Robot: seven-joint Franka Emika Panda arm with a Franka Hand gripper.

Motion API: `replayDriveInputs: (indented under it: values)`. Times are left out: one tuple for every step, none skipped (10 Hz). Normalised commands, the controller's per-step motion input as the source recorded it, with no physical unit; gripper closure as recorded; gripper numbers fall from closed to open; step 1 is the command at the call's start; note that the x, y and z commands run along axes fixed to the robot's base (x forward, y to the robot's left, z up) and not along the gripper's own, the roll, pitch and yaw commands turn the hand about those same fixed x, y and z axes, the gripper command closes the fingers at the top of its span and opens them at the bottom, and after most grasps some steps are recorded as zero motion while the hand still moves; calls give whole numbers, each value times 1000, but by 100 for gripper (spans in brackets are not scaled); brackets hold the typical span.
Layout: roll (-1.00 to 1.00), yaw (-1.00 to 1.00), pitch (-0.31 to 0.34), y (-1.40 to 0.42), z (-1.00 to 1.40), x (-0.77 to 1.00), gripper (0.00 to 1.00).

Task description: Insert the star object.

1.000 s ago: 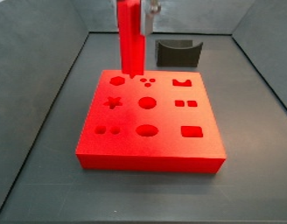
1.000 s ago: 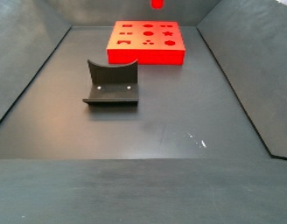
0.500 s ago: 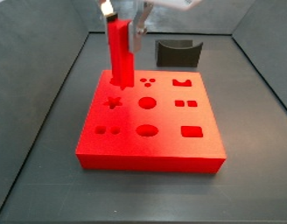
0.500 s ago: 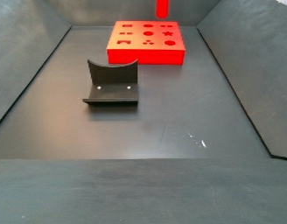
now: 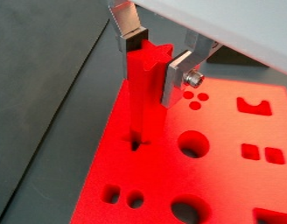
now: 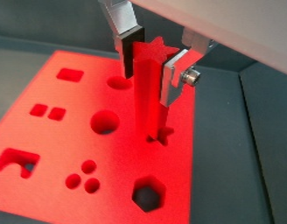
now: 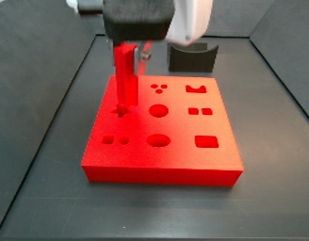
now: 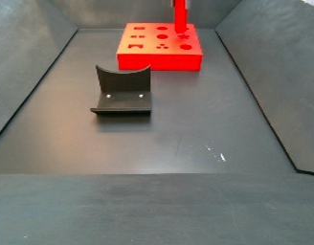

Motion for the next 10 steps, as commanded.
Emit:
replayDriveInputs:
  values:
    - [39,-51,44,0,-271,-100,100]
    - [-34,0,-60,0,-37,-226,100]
    - [-129,126,-179,0,0,-183,100]
    - [-216,60,-267,0,0,-220,100]
    - [-179,69,-259,0,-120,-91,100]
    - [-127,66,-243,0,-206,0,100]
    - [-71,34,-217,0,-300,-46,100]
    - [-40,54,-199,0,-320,-69,100]
    - [31,0,-137,-86,-380,0,100]
    - [263,0,0,-149,-489,20,100]
